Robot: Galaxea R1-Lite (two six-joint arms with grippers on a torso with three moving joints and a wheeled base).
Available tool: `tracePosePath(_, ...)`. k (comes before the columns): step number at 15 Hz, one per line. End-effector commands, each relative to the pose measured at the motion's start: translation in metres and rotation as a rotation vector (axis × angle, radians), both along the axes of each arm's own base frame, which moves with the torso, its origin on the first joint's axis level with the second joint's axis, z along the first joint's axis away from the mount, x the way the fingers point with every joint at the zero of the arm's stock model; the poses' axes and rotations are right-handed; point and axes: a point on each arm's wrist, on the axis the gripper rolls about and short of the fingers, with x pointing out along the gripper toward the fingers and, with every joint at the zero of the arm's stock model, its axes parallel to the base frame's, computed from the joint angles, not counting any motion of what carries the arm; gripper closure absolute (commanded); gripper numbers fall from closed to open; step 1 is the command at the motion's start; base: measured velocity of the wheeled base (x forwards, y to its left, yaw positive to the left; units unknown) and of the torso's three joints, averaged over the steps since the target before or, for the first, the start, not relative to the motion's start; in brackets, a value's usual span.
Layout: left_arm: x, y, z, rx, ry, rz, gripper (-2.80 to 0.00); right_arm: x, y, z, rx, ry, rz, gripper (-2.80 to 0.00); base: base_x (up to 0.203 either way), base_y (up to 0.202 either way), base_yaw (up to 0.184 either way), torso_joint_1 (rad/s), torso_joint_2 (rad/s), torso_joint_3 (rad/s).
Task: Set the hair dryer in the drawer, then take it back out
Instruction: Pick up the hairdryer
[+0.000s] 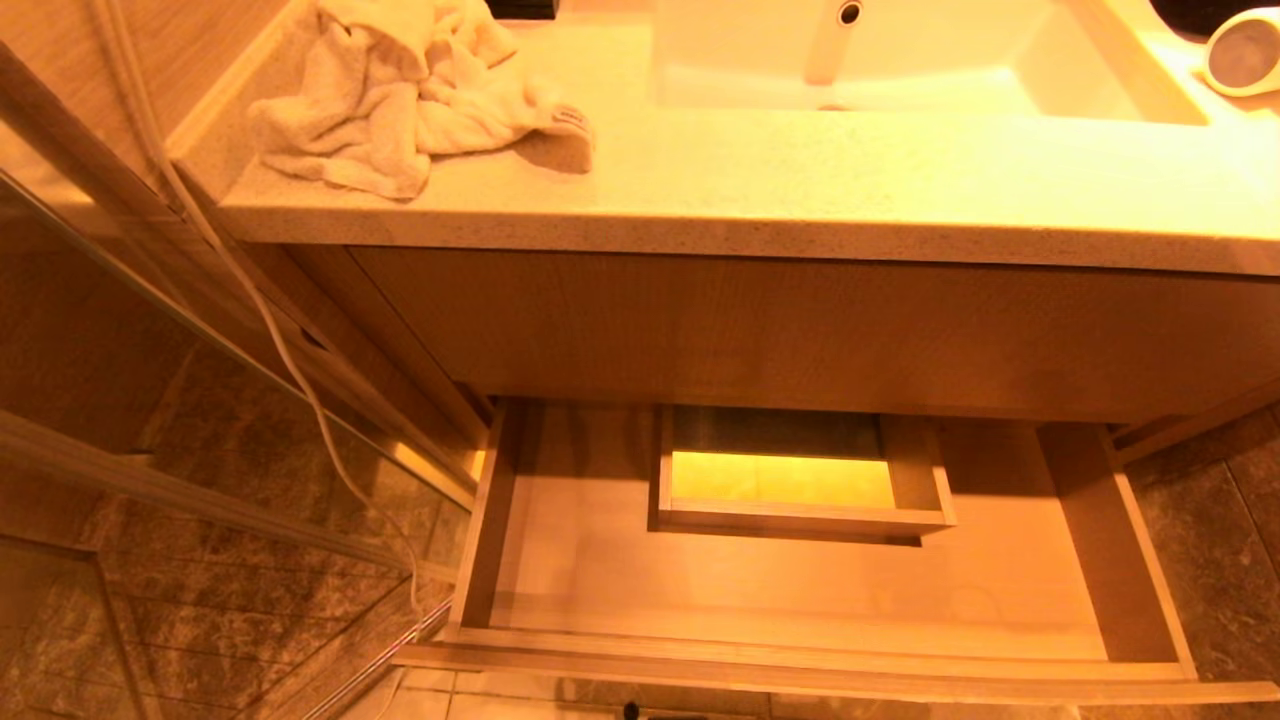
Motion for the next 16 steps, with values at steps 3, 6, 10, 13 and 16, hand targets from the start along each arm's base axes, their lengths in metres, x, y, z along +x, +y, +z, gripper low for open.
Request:
tracePosePath(3, 0.0000, 0.0000, 0.0001, 0.000, -0.001, 0.001, 0.00, 0.0001, 0.0000, 0.0000, 0.001, 0.001, 0.001, 0.00, 0.000, 0.000, 0.000, 0.001, -0.01, -0.001)
tracePosePath(6, 0.0000, 0.0000, 0.0001, 0.000, 0.000, 0.000, 0.00, 0.0001, 0.0000, 0.0000, -0.001, 0.001, 0.002, 0.00, 0.000, 0.000, 0.000, 0.000, 0.00, 0.000)
tracePosePath(10, 0.0000, 0.0000, 0.0001, 0.000, 0.000, 0.001, 0.00, 0.0001, 0.0000, -0.0001, 0.001, 0.003, 0.002, 0.00, 0.000, 0.000, 0.000, 0.000, 0.00, 0.000)
tracePosePath(13, 0.0000, 0.0000, 0.0001, 0.000, -0.001, 0.001, 0.00, 0.0001, 0.0000, -0.0001, 0.001, 0.003, 0.002, 0.00, 0.000, 0.000, 0.000, 0.000, 0.00, 0.000)
tracePosePath(16, 0.0001, 0.0000, 0.0001, 0.000, 0.001, 0.000, 0.00, 0.0001, 0.0000, -0.0001, -0.007, 0.003, 0.004, 0.00, 0.000, 0.000, 0.000, 0.000, 0.00, 0.000)
